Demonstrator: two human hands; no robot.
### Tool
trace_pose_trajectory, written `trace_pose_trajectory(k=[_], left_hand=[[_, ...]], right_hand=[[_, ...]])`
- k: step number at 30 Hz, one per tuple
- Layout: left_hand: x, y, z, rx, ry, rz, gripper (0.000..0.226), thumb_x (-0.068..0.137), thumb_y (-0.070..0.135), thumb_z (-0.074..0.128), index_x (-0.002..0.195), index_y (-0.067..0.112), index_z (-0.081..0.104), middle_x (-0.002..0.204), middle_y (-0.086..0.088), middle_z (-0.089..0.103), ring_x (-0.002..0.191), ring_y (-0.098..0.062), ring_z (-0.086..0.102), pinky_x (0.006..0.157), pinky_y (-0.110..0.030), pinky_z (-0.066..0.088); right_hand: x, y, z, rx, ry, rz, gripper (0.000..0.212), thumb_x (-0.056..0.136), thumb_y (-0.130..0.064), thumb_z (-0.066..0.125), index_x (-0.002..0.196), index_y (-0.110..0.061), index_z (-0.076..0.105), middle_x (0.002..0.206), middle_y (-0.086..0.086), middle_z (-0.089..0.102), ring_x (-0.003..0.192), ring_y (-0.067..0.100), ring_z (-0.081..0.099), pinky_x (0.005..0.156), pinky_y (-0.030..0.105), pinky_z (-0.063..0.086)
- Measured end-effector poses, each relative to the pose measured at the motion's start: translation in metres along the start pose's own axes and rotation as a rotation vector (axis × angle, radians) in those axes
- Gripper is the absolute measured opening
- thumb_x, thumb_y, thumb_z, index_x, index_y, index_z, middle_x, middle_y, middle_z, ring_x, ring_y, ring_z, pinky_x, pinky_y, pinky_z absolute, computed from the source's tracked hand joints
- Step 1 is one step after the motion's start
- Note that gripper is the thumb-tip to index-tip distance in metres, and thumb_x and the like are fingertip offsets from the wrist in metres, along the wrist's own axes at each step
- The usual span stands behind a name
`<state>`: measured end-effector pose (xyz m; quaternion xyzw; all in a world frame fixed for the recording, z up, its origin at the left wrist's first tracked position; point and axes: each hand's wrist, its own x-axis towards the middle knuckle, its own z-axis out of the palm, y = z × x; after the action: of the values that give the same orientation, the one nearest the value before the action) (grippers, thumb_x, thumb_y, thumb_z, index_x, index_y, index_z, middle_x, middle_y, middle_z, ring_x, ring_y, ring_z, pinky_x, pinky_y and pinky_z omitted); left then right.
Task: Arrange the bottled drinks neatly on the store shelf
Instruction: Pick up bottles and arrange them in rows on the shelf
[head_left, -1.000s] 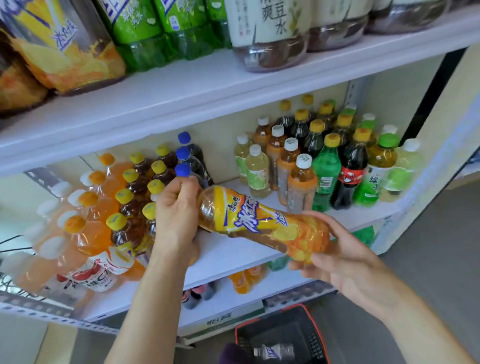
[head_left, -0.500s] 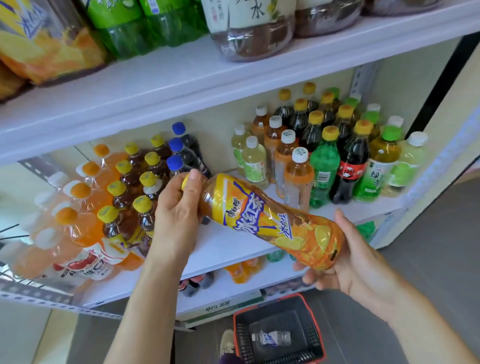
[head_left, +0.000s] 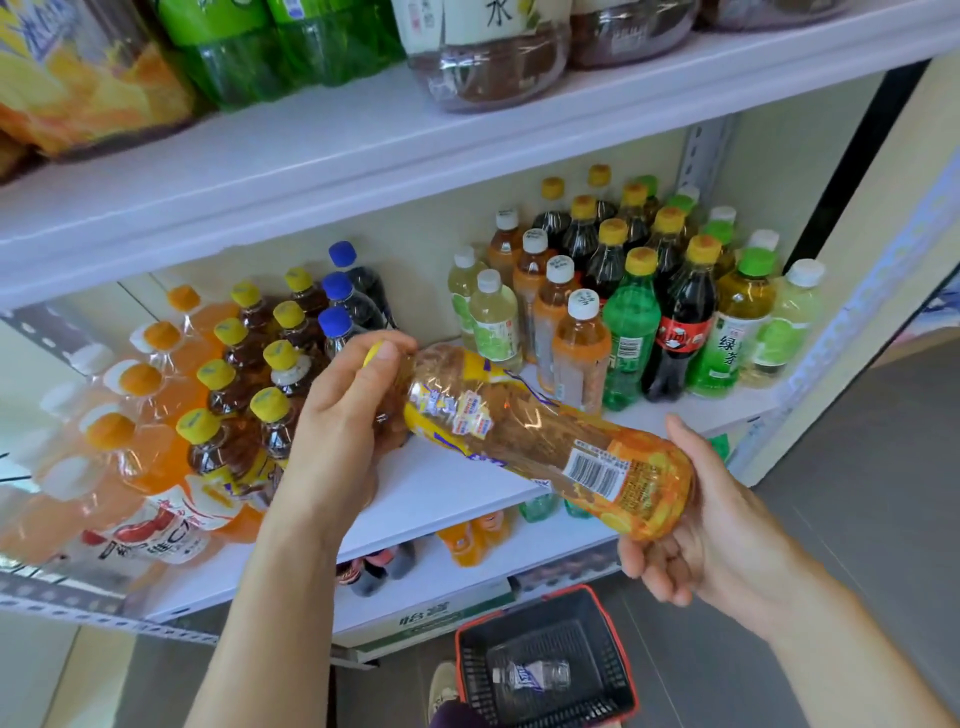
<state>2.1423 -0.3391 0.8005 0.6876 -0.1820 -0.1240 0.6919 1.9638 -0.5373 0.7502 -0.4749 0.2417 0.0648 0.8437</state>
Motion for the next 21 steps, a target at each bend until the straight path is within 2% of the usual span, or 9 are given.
trace_pose_trajectory(k=[2, 5, 8, 10, 11, 13, 16, 18, 21], left_hand=[[-0.0026, 0.0012, 0.0002, -0.012, -0.01, 0.028, 0.024, 0.091, 0.037, 0.052, 0.094, 0.017, 0.066, 0.07, -0.012, 0.042, 0.059, -0.02, 0.036, 0.052, -0.029, 0.029], [-0.0058, 0.0042, 0.0032, -0.009, 0.015, 0.059, 0.026, 0.092, 0.039, 0.051, 0.088, 0.018, 0.065, 0.076, -0.013, 0.046, 0.064, -0.026, 0.034, 0.054, -0.031, 0.032], [-0.0074, 0.0058, 0.0041, -0.003, 0.061, 0.07, 0.034, 0.093, 0.041, 0.052, 0.089, 0.01, 0.064, 0.077, -0.016, 0.053, 0.065, -0.026, 0.046, 0.055, -0.034, 0.043], [-0.0065, 0.0052, 0.0044, 0.014, 0.112, 0.068, 0.038, 0.096, 0.041, 0.055, 0.09, 0.005, 0.063, 0.074, -0.016, 0.058, 0.061, -0.023, 0.054, 0.051, -0.031, 0.047], [-0.0056, 0.0044, 0.0046, 0.009, 0.14, 0.055, 0.037, 0.097, 0.041, 0.056, 0.088, 0.006, 0.063, 0.072, -0.014, 0.059, 0.059, -0.021, 0.055, 0.05, -0.031, 0.047], [-0.0043, 0.003, 0.0043, -0.02, 0.18, 0.019, 0.031, 0.096, 0.039, 0.056, 0.08, 0.014, 0.063, 0.066, -0.009, 0.058, 0.057, -0.018, 0.056, 0.052, -0.032, 0.046], [-0.003, 0.0038, 0.0, -0.017, 0.151, 0.005, 0.028, 0.099, 0.037, 0.054, 0.08, 0.019, 0.065, 0.067, -0.006, 0.057, 0.056, -0.013, 0.056, 0.049, -0.026, 0.047], [-0.003, 0.0061, -0.0026, 0.014, 0.076, 0.015, 0.024, 0.096, 0.038, 0.054, 0.085, 0.021, 0.067, 0.073, -0.007, 0.055, 0.059, -0.012, 0.052, 0.046, -0.022, 0.043], [-0.0027, 0.0085, -0.0018, 0.028, 0.005, 0.044, 0.019, 0.095, 0.036, 0.055, 0.088, 0.024, 0.067, 0.072, -0.003, 0.051, 0.056, -0.007, 0.045, 0.044, -0.017, 0.037]], right_hand=[[-0.0003, -0.0005, -0.0027, -0.016, -0.007, 0.011, 0.075, 0.072, -0.077, 0.045, 0.081, -0.01, 0.075, 0.061, 0.029, 0.061, 0.035, 0.027, 0.054, 0.031, 0.022, 0.039], [0.0006, 0.0011, -0.0011, -0.004, -0.061, -0.006, 0.074, 0.073, -0.073, 0.048, 0.091, -0.008, 0.077, 0.076, 0.034, 0.066, 0.045, 0.028, 0.061, 0.036, 0.024, 0.046], [0.0019, 0.0028, -0.0005, 0.085, -0.052, -0.104, 0.065, 0.077, -0.061, 0.056, 0.113, -0.009, 0.071, 0.106, 0.027, 0.07, 0.075, 0.032, 0.07, 0.053, 0.033, 0.057], [-0.0002, 0.001, 0.0012, 0.002, -0.09, -0.218, 0.048, 0.087, -0.05, 0.063, 0.126, -0.022, 0.064, 0.123, 0.015, 0.067, 0.102, 0.037, 0.068, 0.069, 0.037, 0.059], [-0.0015, -0.0005, 0.0023, -0.031, -0.106, -0.265, 0.045, 0.087, -0.041, 0.069, 0.129, -0.026, 0.06, 0.126, 0.014, 0.066, 0.107, 0.04, 0.066, 0.075, 0.038, 0.059], [-0.0037, -0.0018, 0.0024, -0.046, -0.088, -0.295, 0.057, 0.077, -0.028, 0.081, 0.129, -0.025, 0.058, 0.122, 0.02, 0.066, 0.103, 0.047, 0.066, 0.077, 0.036, 0.059], [-0.0049, -0.0045, 0.0053, -0.031, -0.062, -0.268, 0.066, 0.064, -0.046, 0.089, 0.119, -0.017, 0.066, 0.107, 0.028, 0.068, 0.082, 0.045, 0.071, 0.06, 0.031, 0.06], [-0.0031, -0.0055, 0.0066, -0.032, -0.009, -0.209, 0.065, 0.066, -0.065, 0.077, 0.102, -0.011, 0.073, 0.094, 0.032, 0.069, 0.062, 0.035, 0.07, 0.046, 0.028, 0.056], [0.0015, -0.0028, 0.004, -0.037, 0.03, -0.083, 0.071, 0.067, -0.073, 0.055, 0.089, -0.01, 0.077, 0.08, 0.035, 0.067, 0.044, 0.029, 0.062, 0.036, 0.025, 0.048]])
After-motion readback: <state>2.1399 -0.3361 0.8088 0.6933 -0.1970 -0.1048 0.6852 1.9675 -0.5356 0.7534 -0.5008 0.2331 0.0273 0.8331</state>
